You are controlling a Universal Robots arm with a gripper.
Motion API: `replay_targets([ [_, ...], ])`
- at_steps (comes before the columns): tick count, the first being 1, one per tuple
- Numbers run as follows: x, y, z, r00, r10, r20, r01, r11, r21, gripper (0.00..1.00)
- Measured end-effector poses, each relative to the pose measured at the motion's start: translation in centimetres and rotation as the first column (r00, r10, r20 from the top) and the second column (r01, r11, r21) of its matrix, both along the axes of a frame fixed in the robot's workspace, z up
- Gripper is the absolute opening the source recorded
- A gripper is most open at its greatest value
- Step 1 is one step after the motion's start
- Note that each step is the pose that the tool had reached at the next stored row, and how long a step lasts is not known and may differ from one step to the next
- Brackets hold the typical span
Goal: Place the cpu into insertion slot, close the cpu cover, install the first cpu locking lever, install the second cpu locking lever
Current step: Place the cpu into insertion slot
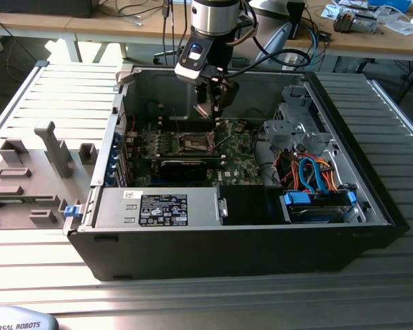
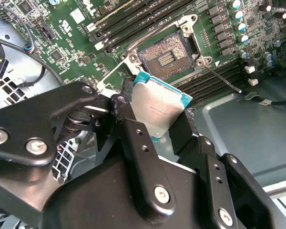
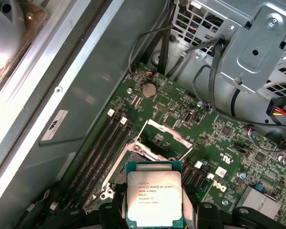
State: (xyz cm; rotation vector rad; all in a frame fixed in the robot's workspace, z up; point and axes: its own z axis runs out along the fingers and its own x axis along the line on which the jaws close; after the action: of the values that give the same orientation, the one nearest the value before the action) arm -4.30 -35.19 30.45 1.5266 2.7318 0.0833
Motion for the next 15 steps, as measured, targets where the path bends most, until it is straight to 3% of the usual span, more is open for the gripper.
replay_targets([
  [15, 0.0, 0.0, -0.01, 0.9999, -0.01, 0.0, 0.01, 0.9999, 0.0, 0.54],
])
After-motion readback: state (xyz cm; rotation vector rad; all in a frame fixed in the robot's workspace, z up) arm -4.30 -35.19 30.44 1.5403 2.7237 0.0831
